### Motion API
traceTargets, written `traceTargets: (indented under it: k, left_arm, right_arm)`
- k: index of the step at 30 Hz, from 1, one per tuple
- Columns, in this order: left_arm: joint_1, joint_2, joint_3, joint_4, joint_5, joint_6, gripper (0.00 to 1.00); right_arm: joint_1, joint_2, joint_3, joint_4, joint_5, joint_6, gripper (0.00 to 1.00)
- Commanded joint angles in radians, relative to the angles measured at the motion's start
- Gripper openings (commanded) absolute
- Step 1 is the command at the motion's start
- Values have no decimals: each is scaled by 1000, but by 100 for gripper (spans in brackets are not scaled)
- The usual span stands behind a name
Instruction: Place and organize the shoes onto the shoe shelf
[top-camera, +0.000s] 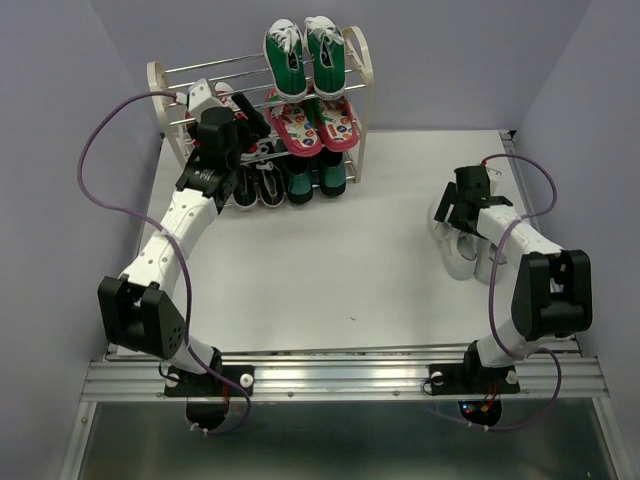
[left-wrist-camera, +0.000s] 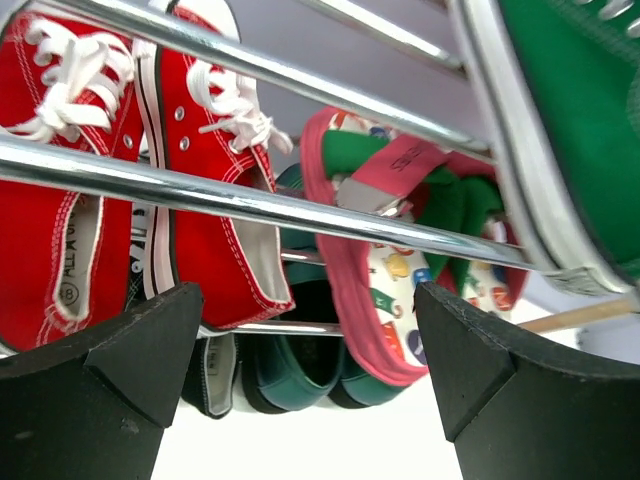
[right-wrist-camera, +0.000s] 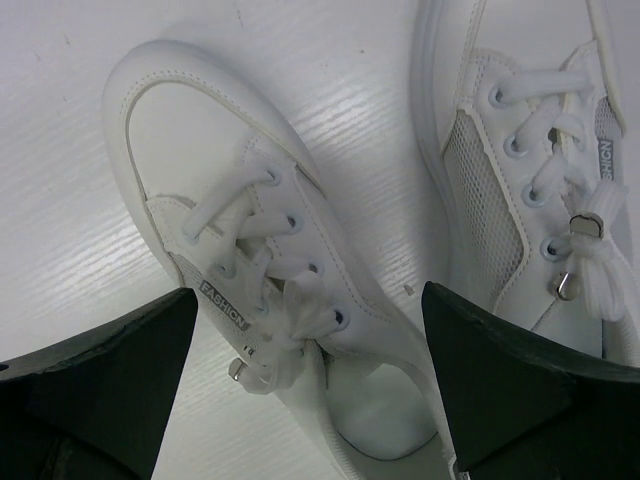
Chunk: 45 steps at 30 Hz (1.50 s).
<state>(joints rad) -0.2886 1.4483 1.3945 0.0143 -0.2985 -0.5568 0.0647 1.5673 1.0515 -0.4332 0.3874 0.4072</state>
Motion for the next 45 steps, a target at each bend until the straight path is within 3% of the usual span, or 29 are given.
traceTargets:
  k: [1,12,18,19,21,24,27,32,39,43,44,45]
  left_arm:
    - [0,84,72,-62,30,66,99]
    - [0,104,109,-103,32,74,99]
    - [12,204,175,-181,24,61,99]
    - [23,213,179,-188,30,57,99]
    - [34,230,178,-195,50,40,99]
    - [34,204,161,-201,82,32,99]
    - [34,101,78,-147,131,31,99]
    - [26,-113,-75,-99,194,-23,99]
    - [-145,-313,-279,-125,161,-94,99]
    - [-257,-359,-357,-207,148,-98,99]
    - [-267,-374,-379,-235,135,-104,99]
    - [-276,-384,-393,-276,121,-107,99]
  right_arm:
    - [-6,-6,44,42,33,-53,100]
    - [-6,97,22,40,-65,-53,98]
    - [-6,77,-11,42,-159,-47,88]
    - [-6,76,-15,42,-172,-48,83]
    - [-6,77,-21,42,-208,-53,57]
    - [-6,80,-15,6,-299,-71,1]
    - [38,30,-5,-16,-303,-47,1]
    - [278,-50,27,-19,-305,77,1]
    - [536,-35,-13,187,-259,499,8]
    - [627,37,7,266,-200,617,25]
    - [636,51,8,277,-191,628,34]
    - [636,54,18,287,-186,634,52]
